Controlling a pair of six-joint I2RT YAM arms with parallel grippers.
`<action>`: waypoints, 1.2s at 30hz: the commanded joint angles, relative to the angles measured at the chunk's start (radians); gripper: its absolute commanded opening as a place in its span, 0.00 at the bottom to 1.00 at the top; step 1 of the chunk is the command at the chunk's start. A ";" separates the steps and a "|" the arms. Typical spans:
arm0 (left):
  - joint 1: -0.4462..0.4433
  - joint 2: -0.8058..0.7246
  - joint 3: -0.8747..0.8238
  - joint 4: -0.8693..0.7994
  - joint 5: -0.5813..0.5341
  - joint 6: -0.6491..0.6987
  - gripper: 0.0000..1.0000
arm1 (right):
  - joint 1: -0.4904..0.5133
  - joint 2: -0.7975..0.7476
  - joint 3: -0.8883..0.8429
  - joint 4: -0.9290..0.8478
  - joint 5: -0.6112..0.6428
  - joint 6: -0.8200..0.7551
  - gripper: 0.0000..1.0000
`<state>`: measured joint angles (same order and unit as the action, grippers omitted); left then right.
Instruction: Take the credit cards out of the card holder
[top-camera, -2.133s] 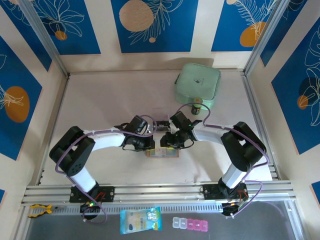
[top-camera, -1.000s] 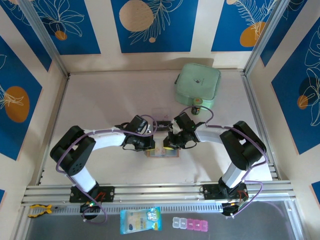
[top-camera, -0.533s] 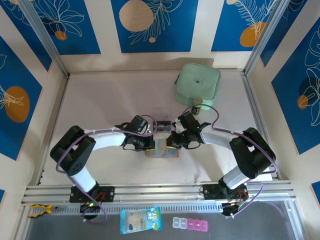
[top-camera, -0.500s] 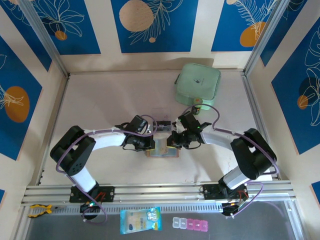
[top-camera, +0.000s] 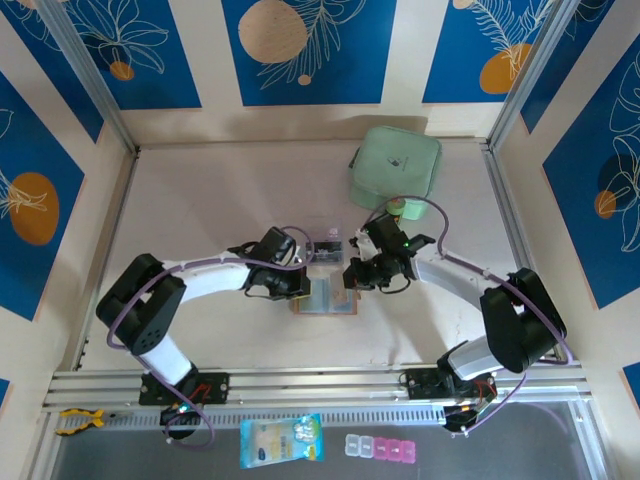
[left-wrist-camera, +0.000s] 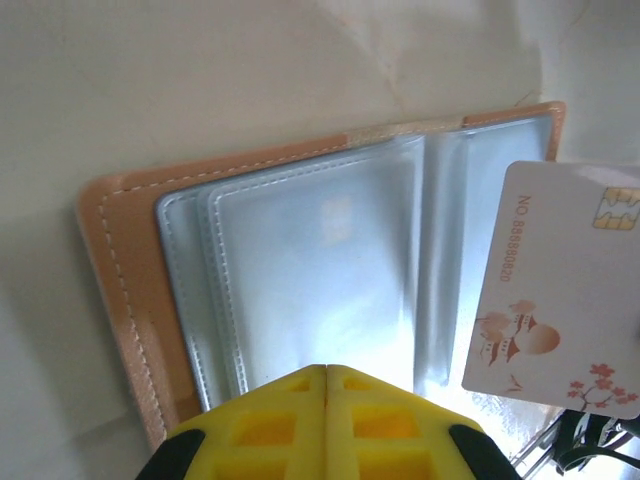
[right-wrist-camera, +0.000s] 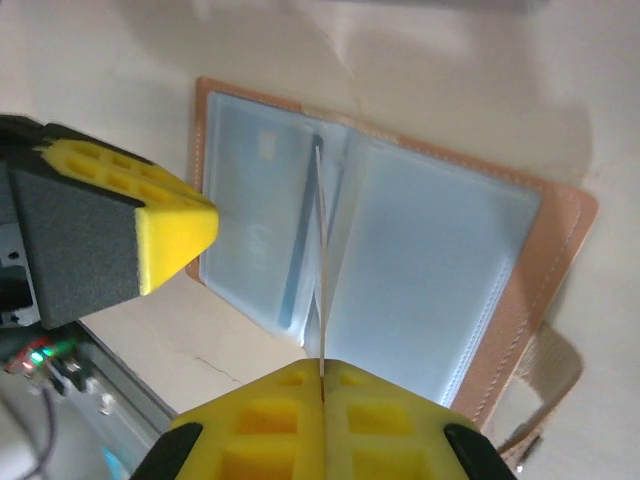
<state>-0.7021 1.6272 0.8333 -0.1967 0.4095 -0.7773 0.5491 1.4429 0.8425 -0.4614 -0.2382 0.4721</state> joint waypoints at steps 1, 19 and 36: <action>0.010 -0.031 0.032 -0.044 -0.014 0.001 0.07 | -0.005 -0.012 0.083 -0.133 0.025 -0.229 0.00; 0.095 -0.128 0.047 -0.106 -0.035 0.046 0.09 | -0.014 0.152 0.445 -0.497 0.189 -1.094 0.00; 0.150 -0.161 0.071 -0.134 -0.024 0.065 0.13 | -0.017 0.417 0.827 -0.593 0.261 -1.285 0.00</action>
<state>-0.5659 1.4876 0.8917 -0.3462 0.3870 -0.6994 0.5365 1.8236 1.6138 -1.0164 0.0158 -0.7589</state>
